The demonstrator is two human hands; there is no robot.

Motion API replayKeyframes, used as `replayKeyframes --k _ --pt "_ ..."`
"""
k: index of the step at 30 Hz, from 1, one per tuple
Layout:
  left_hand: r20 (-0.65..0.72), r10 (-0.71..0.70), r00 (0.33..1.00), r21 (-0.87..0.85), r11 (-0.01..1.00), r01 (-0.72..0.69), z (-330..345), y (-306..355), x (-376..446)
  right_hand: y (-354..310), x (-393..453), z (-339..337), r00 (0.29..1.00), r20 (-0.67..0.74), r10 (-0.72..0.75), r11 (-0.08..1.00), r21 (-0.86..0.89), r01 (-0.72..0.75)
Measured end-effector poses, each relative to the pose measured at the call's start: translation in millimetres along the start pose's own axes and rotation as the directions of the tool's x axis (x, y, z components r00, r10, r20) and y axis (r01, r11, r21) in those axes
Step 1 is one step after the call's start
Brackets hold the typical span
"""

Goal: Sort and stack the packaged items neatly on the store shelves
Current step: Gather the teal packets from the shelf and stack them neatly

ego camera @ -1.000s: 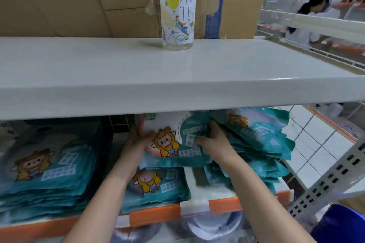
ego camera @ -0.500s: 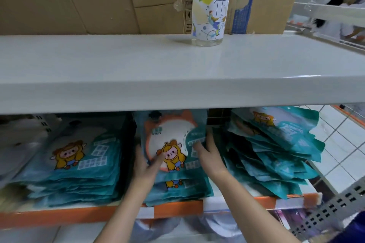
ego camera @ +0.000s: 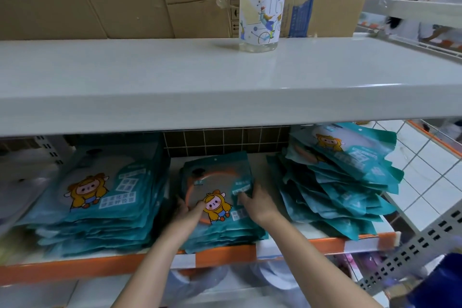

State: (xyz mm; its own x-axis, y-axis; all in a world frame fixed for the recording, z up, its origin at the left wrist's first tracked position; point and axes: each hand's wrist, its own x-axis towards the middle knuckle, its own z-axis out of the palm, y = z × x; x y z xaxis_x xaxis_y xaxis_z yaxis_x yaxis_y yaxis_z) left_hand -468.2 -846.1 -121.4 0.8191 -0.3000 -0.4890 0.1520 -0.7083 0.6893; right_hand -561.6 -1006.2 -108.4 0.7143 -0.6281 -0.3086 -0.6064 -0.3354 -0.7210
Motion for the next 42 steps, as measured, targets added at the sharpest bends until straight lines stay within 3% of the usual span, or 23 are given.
replayKeyframes --k 3,5,8,10,12,17,21,25,29,33,36,38,42 --pt "-0.001 0.051 0.999 -0.091 0.994 -0.051 -3.8 17.9 -8.7 -5.9 -6.2 -10.3 0.995 -0.055 -0.079 0.996 -0.033 0.077" --pt "-0.106 0.161 0.981 -0.058 0.984 -0.167 -9.1 35.7 -17.2 -15.6 -15.3 -25.8 0.973 -0.129 -0.194 0.981 -0.052 0.189" --pt "-0.257 0.345 0.903 0.139 0.938 -0.318 -12.4 67.8 -22.0 -32.7 -34.9 -66.4 0.874 -0.288 -0.39 0.916 -0.028 0.4" --pt "-0.211 0.406 0.889 0.126 0.913 -0.388 -4.3 91.4 -24.1 -37.9 -45.5 -100.9 0.776 -0.45 -0.442 0.879 -0.045 0.475" --pt "-0.128 0.472 0.872 0.074 0.882 -0.466 12.2 117.4 -26.9 -32.0 -47.3 -134.7 0.712 -0.588 -0.384 0.903 -0.076 0.424" --pt "0.012 0.589 0.808 0.093 0.804 -0.588 66.2 180.7 -38.6 27.7 -26.5 -195.7 0.66 -0.75 -0.03 0.999 -0.042 -0.003" --pt "0.13 0.535 0.835 0.069 0.835 -0.546 103.1 200.3 -32.2 68.8 -14.1 -220.8 0.704 -0.669 0.236 0.965 0.076 -0.252" --pt "0.16 0.403 0.901 -0.049 0.915 -0.401 122.8 201.8 -21.9 87.4 1.8 -223.7 0.822 -0.49 0.29 0.952 0.239 -0.193" --pt "0.178 0.357 0.917 -0.202 0.925 -0.321 127.5 202.9 -20.2 90.9 11.4 -235.0 0.865 -0.336 0.373 0.809 0.574 -0.126" --pt "0.103 0.324 0.94 -0.416 0.873 -0.256 127.5 198.4 -18.0 77.7 -2.5 -255.8 0.832 -0.443 0.334 0.741 0.669 0.058" --pt "0.06 0.279 0.958 -0.666 0.726 -0.169 116.9 193.9 -17.4 77.0 -5.4 -257.4 0.842 -0.466 0.271 0.682 0.711 0.173" --pt "0.025 0.254 0.967 -0.709 0.687 -0.162 109.1 190.5 -13.5 78.0 -5.4 -255.0 0.846 -0.475 0.242 0.691 0.696 0.194" --pt "0.038 0.228 0.973 -0.695 0.706 -0.139 98.1 181.8 -12.5 81.1 -2.8 -249.4 0.824 -0.491 0.282 0.72 0.676 0.156"
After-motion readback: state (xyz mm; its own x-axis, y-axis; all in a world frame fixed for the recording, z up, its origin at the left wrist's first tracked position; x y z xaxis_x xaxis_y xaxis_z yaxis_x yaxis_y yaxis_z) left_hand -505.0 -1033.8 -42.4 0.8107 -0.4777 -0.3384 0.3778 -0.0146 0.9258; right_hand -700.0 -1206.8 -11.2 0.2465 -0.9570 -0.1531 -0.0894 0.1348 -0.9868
